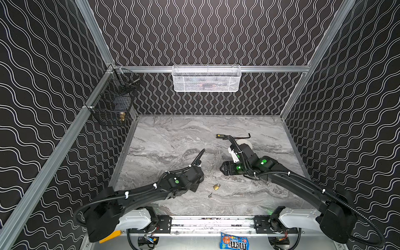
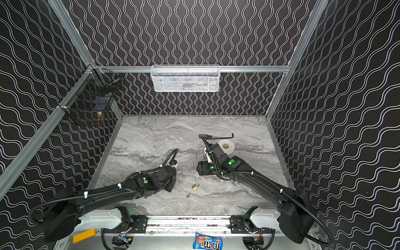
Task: Unlock with the key
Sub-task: 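Lower the blue padlock onto the table and open the left gripper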
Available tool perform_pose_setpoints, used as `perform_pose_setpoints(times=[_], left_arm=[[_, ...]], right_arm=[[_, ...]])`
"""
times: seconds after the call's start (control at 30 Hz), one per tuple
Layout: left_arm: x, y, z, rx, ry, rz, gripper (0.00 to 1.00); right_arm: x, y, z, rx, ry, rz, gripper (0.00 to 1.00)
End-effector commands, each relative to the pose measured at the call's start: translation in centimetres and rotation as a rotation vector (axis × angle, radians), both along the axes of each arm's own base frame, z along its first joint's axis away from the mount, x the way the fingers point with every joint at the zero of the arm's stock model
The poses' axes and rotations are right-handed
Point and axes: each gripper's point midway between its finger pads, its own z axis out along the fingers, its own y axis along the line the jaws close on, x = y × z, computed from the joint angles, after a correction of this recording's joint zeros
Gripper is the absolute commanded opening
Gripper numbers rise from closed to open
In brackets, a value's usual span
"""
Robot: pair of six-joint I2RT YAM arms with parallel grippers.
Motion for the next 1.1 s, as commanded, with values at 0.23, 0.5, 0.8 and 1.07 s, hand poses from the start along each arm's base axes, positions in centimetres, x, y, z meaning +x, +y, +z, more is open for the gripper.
perform_pose_setpoints(times=[0.23, 0.5, 0.8, 1.07], left_arm=[[0.0, -0.2, -2.9, 0.031, 0.104, 0.05, 0.06], [0.0, 0.5, -4.2, 0.091, 0.13, 0.078, 0.22], [0.2, 0.8, -5.2, 0.116, 0.138, 0.1, 0.43], [0.2, 0.8, -5.9, 0.111, 0.148, 0.118, 0.64]], right_arm=[[-0.3, 0.9, -0.9, 0.111, 0.002, -0.031, 0.84], [-0.3, 1.0, -1.4, 0.113, 0.008, -0.027, 0.84], [-0.4, 1.3, -1.7, 0.129, 0.016, -0.024, 0.84], [-0.4, 1.7, -1.8, 0.151, 0.026, -0.019, 0.84]])
